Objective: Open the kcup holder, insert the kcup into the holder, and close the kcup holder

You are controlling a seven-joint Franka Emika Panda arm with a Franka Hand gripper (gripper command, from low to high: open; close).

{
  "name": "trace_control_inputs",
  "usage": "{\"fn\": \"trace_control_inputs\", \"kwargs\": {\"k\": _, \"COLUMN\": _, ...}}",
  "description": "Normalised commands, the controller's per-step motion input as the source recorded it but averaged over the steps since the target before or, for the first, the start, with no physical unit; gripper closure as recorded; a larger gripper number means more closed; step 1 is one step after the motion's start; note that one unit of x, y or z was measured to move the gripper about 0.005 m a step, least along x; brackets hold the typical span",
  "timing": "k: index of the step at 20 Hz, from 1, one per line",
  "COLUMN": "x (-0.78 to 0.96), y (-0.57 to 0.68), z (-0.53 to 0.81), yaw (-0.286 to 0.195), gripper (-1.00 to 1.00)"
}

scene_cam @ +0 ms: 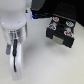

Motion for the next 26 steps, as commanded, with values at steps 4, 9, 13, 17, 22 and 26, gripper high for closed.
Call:
{"fn": "trace_control_inputs", "kwargs": {"k": 4, "x": 0.09, "y": -0.15, "z": -0.02, "yaw": -0.103, "gripper": 1.00}}
{"fn": "trace_control_inputs", "kwargs": {"k": 9, "x": 0.04, "y": -0.11, "z": 0.07, "yaw": -0.046, "gripper": 1.00}}
{"fn": "trace_control_inputs", "kwargs": {"k": 13, "x": 0.02, "y": -0.10, "z": 0.11, "yaw": -0.021, "gripper": 1.00}}
{"fn": "trace_control_inputs", "kwargs": {"k": 17, "x": 0.02, "y": -0.06, "z": 0.19, "yaw": -0.007, "gripper": 1.00}}
{"fn": "trace_control_inputs", "kwargs": {"k": 22, "x": 0.01, "y": 0.20, "z": 0.67, "yaw": -0.008, "gripper": 1.00}}
{"fn": "trace_control_inputs", "kwargs": {"k": 26, "x": 0.01, "y": 0.41, "z": 0.91, "yaw": -0.002, "gripper": 1.00}}
